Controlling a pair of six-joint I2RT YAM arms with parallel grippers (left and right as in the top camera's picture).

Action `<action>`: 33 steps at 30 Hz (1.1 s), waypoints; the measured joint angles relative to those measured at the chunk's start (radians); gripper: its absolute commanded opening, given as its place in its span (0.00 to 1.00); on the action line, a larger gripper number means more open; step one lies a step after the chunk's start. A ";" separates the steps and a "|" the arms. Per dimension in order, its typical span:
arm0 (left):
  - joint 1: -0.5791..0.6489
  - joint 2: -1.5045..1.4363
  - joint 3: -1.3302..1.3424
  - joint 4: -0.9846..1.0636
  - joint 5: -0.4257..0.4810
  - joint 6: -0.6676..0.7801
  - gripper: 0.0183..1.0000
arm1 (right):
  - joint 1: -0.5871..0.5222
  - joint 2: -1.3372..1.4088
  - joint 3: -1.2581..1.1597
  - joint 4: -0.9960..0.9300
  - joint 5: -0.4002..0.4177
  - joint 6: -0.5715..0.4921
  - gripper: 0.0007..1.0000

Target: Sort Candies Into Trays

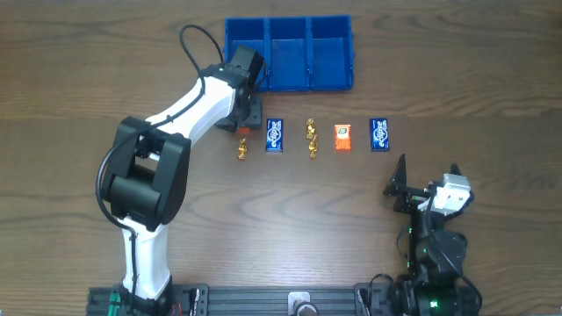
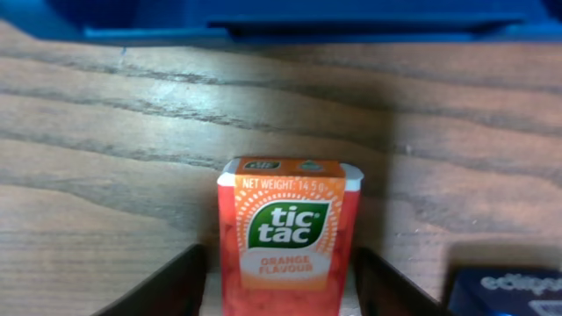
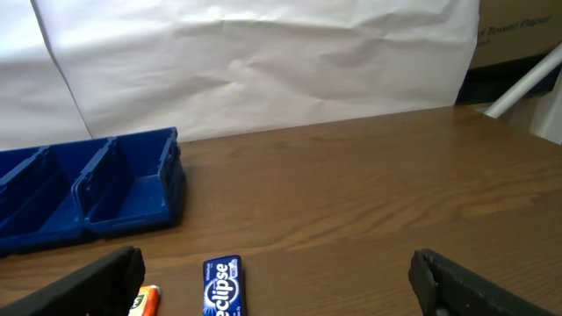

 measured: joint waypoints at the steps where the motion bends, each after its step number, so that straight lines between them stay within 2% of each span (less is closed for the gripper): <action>1: 0.000 0.000 0.000 0.005 0.000 0.004 0.42 | 0.000 0.000 0.000 0.000 0.000 0.000 1.00; 7: 0.000 0.002 0.000 0.014 0.005 0.003 0.36 | 0.000 0.000 0.000 0.000 0.000 0.000 1.00; 20: 0.000 -0.002 0.124 -0.082 0.029 -0.006 0.35 | 0.000 0.000 0.000 0.000 0.000 0.000 1.00; 33: -0.008 -0.100 0.560 -0.212 -0.120 -0.023 0.36 | 0.000 0.000 0.000 0.000 0.000 0.000 1.00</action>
